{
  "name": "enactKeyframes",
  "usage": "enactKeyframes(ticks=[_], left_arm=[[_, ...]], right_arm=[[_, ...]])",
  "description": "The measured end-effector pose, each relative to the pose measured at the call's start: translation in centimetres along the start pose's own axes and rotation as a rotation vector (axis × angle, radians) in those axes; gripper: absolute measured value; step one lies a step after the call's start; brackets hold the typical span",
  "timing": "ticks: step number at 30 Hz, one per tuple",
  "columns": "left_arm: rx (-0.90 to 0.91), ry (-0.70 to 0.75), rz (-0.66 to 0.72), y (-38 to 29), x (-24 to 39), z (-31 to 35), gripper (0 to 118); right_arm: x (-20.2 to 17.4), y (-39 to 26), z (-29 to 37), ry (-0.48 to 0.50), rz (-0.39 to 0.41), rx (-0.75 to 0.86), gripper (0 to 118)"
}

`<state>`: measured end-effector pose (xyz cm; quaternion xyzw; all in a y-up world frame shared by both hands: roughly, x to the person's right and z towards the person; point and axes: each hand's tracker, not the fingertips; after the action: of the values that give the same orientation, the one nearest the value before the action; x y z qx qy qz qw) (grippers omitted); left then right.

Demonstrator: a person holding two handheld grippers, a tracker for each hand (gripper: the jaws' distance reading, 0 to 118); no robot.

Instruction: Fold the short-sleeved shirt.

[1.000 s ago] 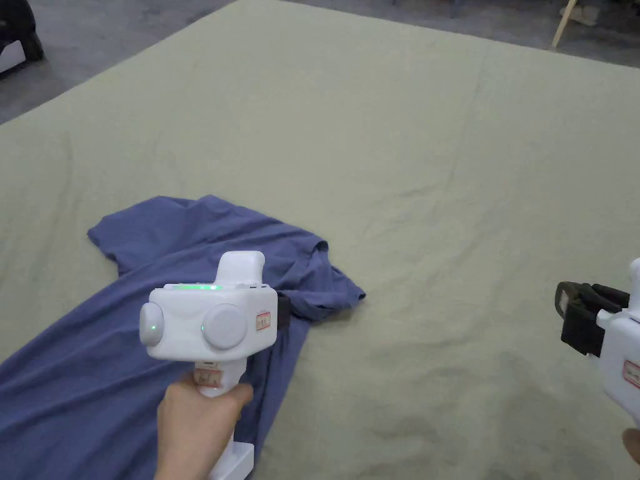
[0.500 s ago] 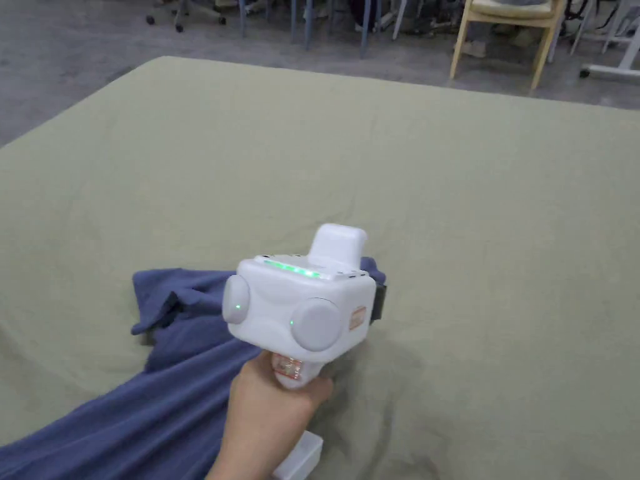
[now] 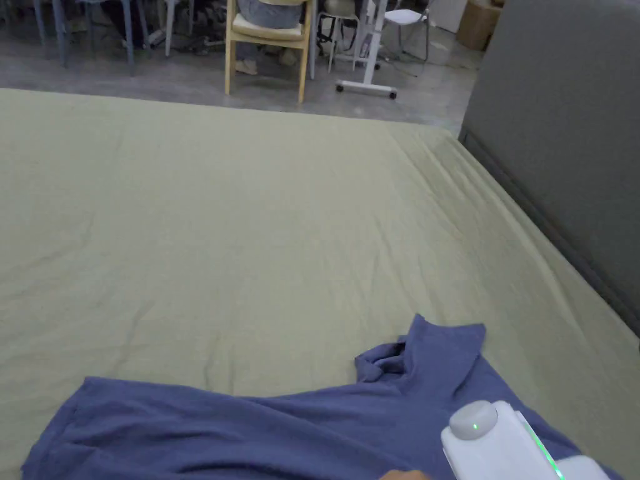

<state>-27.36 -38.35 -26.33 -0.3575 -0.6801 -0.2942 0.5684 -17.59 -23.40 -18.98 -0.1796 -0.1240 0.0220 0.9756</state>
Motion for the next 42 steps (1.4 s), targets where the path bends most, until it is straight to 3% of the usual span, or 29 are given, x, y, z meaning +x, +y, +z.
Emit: enactKeyframes(ticks=[3, 7, 9, 11, 13, 15, 19, 20, 21, 23, 24, 27, 33, 34, 36, 37, 42], left_arm=[[-0.122, 0.054, -0.069, -1.4, 2.1, -3.6, 1], [-0.101, 0.03, 0.185, -3.9, -0.7, -4.6, 1], [-0.065, 0.038, 0.273, -4.9, -2.3, -4.3, 18], [0.001, -0.021, 0.439, -5.6, -3.3, -3.0, 50], [0.127, 0.012, 0.504, -6.6, -3.1, 0.8, 55], [0.202, 0.127, 0.506, -8.4, -2.4, 6.1, 73], [0.343, 0.386, 0.626, -15.1, 0.9, 18.4, 74], [0.397, 0.447, 0.687, -17.2, 2.2, 21.3, 73], [0.455, 0.513, 0.749, -19.9, 3.8, 24.0, 62], [0.549, 0.695, 0.892, -24.4, 7.0, 27.7, 0], [0.574, 0.824, 0.951, -26.5, 8.9, 29.1, 0], [0.498, 0.916, 1.009, -29.5, 10.6, 30.9, 0], [0.428, 0.982, 1.008, -30.1, 6.9, 30.9, 0], [0.415, 0.993, 1.027, -30.3, 5.0, 30.6, 6], [0.303, 1.037, 1.107, -31.1, -0.1, 29.5, 85], [0.175, 1.034, 1.183, -31.9, -3.8, 28.4, 90], [0.099, 0.841, 1.257, -35.1, -13.2, 23.6, 90]], right_arm=[[-0.1, -1.3, -0.9, 0.013, -0.023, -0.018, 3], [-0.7, -2.5, -2.1, 0.049, -0.019, -0.052, 3], [-1.1, -2.6, -2.4, 0.066, -0.024, -0.058, 3], [-1.7, -2.5, -2.3, 0.074, -0.026, -0.059, 3], [-2.3, -2.0, -2.3, 0.095, -0.029, -0.052, 3], [-3.1, -1.5, -2.0, 0.125, -0.026, -0.045, 3], [-4.9, -1.5, -1.2, 0.178, -0.012, -0.039, 3], [-5.4, -1.7, -1.0, 0.191, -0.016, -0.041, 3], [-5.9, -2.0, -0.8, 0.205, -0.021, -0.048, 3], [-7.0, -2.8, -0.4, 0.23, -0.034, -0.062, 3], [-7.5, -3.3, -0.5, 0.241, -0.038, -0.074, 3], [-8.8, -3.8, -0.8, 0.256, -0.077, -0.098, 3], [-9.7, -2.7, -1.3, 0.276, -0.063, -0.082, 3], [-9.7, -2.6, -1.3, 0.281, -0.063, -0.083, 3], [-9.8, -2.7, -1.6, 0.271, -0.04, -0.086, 3], [-9.7, -2.8, -2.0, 0.259, -0.017, -0.097, 3], [-9.1, -4.1, -3.9, 0.233, 0.008, -0.156, 3]])
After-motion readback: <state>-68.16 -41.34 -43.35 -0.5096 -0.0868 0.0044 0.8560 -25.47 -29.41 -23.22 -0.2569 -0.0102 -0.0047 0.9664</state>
